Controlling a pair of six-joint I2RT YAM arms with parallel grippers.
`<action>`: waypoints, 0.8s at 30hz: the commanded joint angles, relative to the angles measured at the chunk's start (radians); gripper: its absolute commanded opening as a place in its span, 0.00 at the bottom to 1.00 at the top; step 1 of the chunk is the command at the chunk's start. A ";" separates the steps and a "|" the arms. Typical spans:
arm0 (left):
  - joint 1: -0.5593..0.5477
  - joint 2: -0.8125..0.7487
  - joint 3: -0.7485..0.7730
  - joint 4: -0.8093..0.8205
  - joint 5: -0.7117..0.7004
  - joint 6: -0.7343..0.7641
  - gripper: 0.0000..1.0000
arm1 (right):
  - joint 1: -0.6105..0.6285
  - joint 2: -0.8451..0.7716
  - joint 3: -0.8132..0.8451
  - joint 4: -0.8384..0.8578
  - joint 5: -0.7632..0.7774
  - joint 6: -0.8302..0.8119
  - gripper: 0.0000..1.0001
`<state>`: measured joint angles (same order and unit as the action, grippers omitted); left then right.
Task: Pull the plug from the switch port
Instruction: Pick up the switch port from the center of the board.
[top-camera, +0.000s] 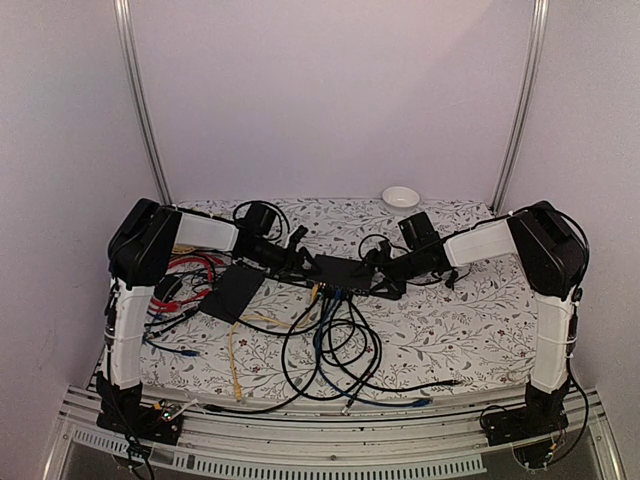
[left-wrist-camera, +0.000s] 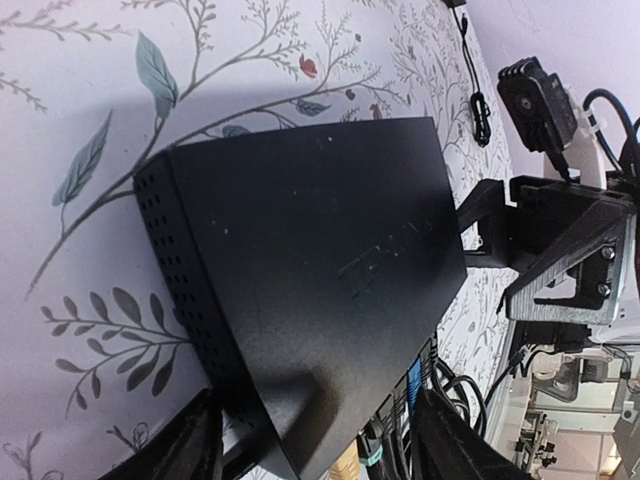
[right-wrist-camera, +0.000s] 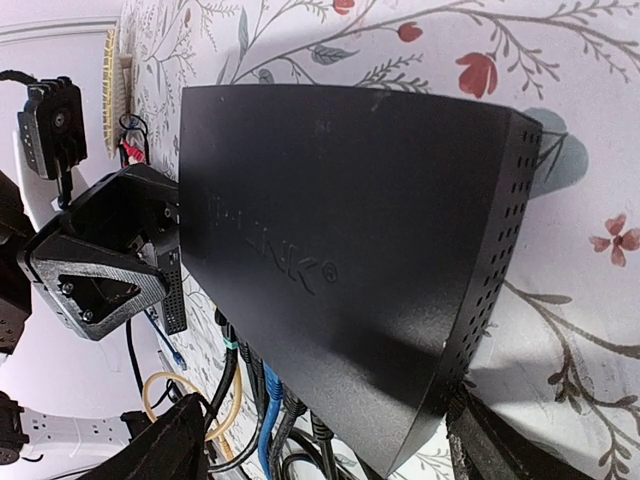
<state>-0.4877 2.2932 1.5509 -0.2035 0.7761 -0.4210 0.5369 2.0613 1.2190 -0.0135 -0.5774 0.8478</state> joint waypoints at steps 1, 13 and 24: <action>-0.020 0.029 -0.079 0.033 0.152 -0.068 0.65 | 0.005 0.088 -0.018 -0.055 0.044 -0.025 0.82; -0.021 -0.025 -0.148 0.234 0.269 -0.205 0.64 | 0.006 0.097 -0.018 -0.053 0.046 -0.032 0.82; -0.027 -0.117 -0.260 0.426 0.281 -0.336 0.64 | 0.006 0.079 -0.046 -0.062 0.042 -0.054 0.82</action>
<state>-0.4652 2.2364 1.3197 0.1307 0.9642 -0.6983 0.5297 2.0682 1.2198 -0.0044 -0.6044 0.8280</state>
